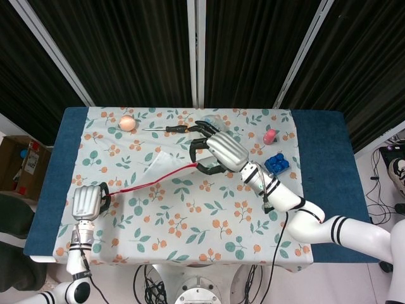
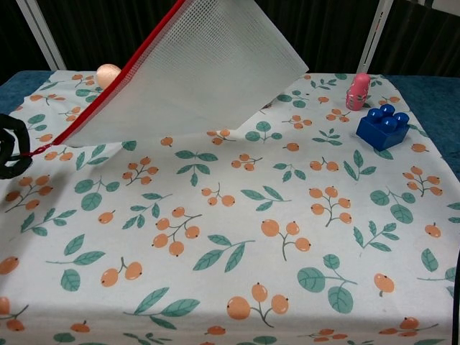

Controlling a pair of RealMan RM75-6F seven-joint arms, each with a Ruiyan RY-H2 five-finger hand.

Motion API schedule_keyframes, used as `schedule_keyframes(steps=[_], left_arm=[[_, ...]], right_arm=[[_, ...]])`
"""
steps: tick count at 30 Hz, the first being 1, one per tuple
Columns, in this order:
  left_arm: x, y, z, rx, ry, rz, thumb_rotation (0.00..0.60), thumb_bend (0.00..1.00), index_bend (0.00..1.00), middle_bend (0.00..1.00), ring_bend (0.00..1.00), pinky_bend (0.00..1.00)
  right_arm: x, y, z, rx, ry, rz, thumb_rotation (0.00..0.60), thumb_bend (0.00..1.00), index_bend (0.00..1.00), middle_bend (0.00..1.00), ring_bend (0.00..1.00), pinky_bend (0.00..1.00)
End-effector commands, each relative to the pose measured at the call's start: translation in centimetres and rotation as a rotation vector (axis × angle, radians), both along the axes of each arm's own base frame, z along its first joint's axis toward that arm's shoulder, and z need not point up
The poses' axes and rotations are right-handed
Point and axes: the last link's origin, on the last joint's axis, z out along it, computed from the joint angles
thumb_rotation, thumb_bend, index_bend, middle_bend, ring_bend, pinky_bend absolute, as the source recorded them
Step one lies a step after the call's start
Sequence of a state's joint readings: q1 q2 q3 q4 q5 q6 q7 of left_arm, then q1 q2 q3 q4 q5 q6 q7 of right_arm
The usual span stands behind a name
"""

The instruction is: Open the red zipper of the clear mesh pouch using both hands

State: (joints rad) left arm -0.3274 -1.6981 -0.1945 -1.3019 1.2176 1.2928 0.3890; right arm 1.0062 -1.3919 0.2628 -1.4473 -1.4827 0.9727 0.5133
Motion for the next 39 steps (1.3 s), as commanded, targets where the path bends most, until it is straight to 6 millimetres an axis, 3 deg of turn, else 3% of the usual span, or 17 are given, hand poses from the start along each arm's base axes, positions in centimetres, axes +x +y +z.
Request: schedule_keyframes(steps=[1, 4, 9, 12, 15, 17, 22, 27, 30, 35, 39], left_arm=[[0.5, 0.0, 0.9, -0.004, -0.017, -0.004, 0.6, 0.23, 0.18, 0.36, 0.35, 0.56], [1.2, -0.2, 1.9, 0.022, -0.03, -0.027, 0.6, 0.17, 0.12, 0.21, 0.23, 0.52], [2.0, -1.0, 3.8, 0.064, -0.022, -0.064, 0.6, 0.16, 0.11, 0.18, 0.19, 0.42], [2.1, -1.7, 5.0, 0.089, -0.018, -0.07, 0.6, 0.16, 0.11, 0.18, 0.19, 0.39], [2.0, -2.1, 6.3, 0.116, -0.023, -0.068, 0.6, 0.14, 0.11, 0.18, 0.18, 0.34], [1.8, -2.2, 7.1, 0.132, -0.028, -0.067, 0.6, 0.12, 0.11, 0.18, 0.18, 0.31], [0.3, -2.3, 9.3, 0.161, -0.018, -0.06, 0.6, 0.11, 0.11, 0.18, 0.18, 0.29], [-2.0, -3.1, 11.4, 0.158, -0.004, -0.031, 0.6, 0.1, 0.13, 0.19, 0.18, 0.26], [-3.8, -3.9, 12.8, 0.149, 0.068, -0.011, 0.6, 0.1, 0.15, 0.2, 0.18, 0.24], [-6.2, -6.1, 14.8, 0.109, 0.116, 0.045, 0.6, 0.1, 0.17, 0.2, 0.18, 0.22], [-6.8, -8.0, 15.7, 0.137, 0.121, 0.07, 0.6, 0.1, 0.17, 0.2, 0.18, 0.21]], right_arm=[[-0.6, 0.7, -1.1, 0.006, 0.016, 0.012, 0.6, 0.48, 0.96, 0.48, 0.13, 0.06], [-1.6, 1.9, -2.8, 0.01, 0.062, 0.038, 0.6, 0.48, 0.94, 0.47, 0.13, 0.06], [-4.0, 4.0, -5.2, 0.056, 0.18, 0.072, 0.6, 0.47, 0.85, 0.42, 0.12, 0.06], [-6.0, 5.1, -5.8, 0.111, 0.321, 0.07, 0.6, 0.38, 0.57, 0.31, 0.05, 0.03], [-8.1, 6.2, -5.7, 0.176, 0.464, 0.035, 0.6, 0.22, 0.16, 0.15, 0.0, 0.0], [-9.1, 6.7, -5.4, 0.196, 0.521, 0.009, 0.6, 0.17, 0.02, 0.06, 0.0, 0.0], [-12.8, 7.5, -3.4, 0.15, 0.659, -0.076, 0.6, 0.08, 0.0, 0.0, 0.0, 0.0], [-15.8, 8.6, 1.0, 0.026, 0.554, -0.237, 0.6, 0.08, 0.0, 0.0, 0.0, 0.0], [-18.4, 9.2, 4.2, -0.141, 0.464, -0.336, 0.6, 0.11, 0.0, 0.03, 0.0, 0.0], [-23.2, 12.5, 8.8, -0.394, 0.385, -0.49, 0.6, 0.18, 0.0, 0.1, 0.0, 0.0], [-26.0, 15.7, 10.8, -0.479, 0.335, -0.574, 0.6, 0.18, 0.0, 0.11, 0.0, 0.0]])
